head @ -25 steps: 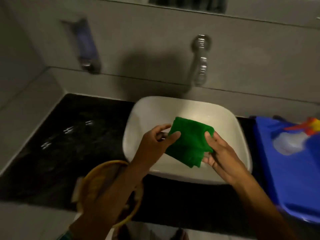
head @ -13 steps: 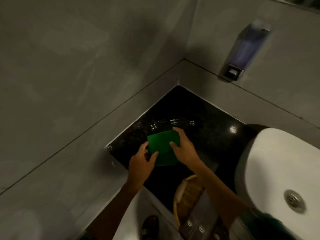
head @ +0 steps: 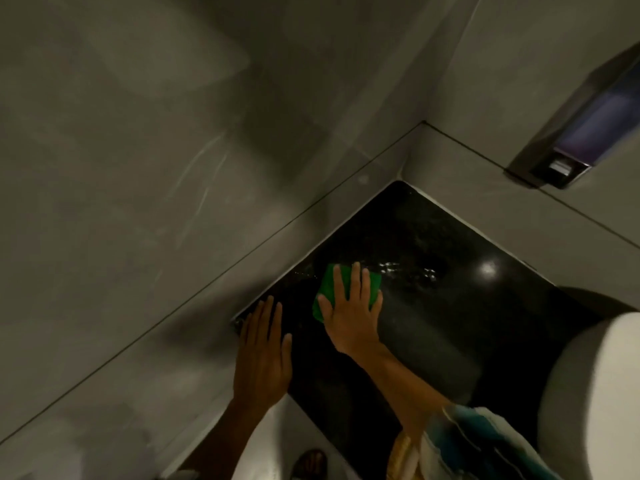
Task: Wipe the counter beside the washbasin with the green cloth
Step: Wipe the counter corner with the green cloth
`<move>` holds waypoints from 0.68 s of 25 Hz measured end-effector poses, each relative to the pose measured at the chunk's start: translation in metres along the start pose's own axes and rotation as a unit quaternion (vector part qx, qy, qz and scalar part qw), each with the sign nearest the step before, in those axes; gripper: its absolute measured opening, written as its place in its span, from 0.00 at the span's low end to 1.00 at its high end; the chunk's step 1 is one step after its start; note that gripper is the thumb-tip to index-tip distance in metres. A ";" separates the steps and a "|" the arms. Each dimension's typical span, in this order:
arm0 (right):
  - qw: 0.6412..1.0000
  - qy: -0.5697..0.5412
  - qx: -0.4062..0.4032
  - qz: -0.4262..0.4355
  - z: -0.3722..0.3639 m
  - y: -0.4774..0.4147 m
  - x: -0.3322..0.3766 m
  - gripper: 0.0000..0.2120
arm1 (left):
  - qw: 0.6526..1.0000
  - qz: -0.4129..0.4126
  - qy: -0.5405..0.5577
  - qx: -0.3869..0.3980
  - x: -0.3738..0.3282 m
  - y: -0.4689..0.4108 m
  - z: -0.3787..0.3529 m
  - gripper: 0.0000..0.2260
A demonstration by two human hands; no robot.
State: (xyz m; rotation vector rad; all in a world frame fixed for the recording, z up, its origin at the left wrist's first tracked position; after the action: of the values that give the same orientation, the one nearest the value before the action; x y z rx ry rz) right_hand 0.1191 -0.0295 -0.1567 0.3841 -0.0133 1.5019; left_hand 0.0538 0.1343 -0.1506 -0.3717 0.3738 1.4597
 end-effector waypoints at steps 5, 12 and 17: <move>0.993 0.019 -0.009 0.115 -0.005 -0.007 0.064 0.29 | 1.000 0.010 0.002 0.006 0.004 -0.001 -0.007 0.24; 0.996 0.075 -0.023 0.038 0.023 0.038 -0.077 0.29 | 1.000 0.011 0.000 0.007 -0.002 0.001 -0.001 0.26; 0.996 -0.032 -0.020 -0.075 0.021 -0.012 -0.079 0.29 | 1.000 0.015 -0.002 -0.001 -0.001 0.000 -0.002 0.25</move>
State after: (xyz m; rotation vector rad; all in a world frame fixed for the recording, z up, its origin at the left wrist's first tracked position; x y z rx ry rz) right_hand 0.1294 -0.1115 -0.1591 0.3919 -0.0633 1.3386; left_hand 0.0540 0.1322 -0.1518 -0.3652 0.3767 1.4907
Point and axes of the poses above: each hand's wrist, its own y-axis away from the middle knuckle, its own z-axis out of the back of the hand, x = y × z, the point moved 10 cm from there along -y, towards the middle knuckle, and after that the axes turned 4 degrees about x, right-handed, at the moved point
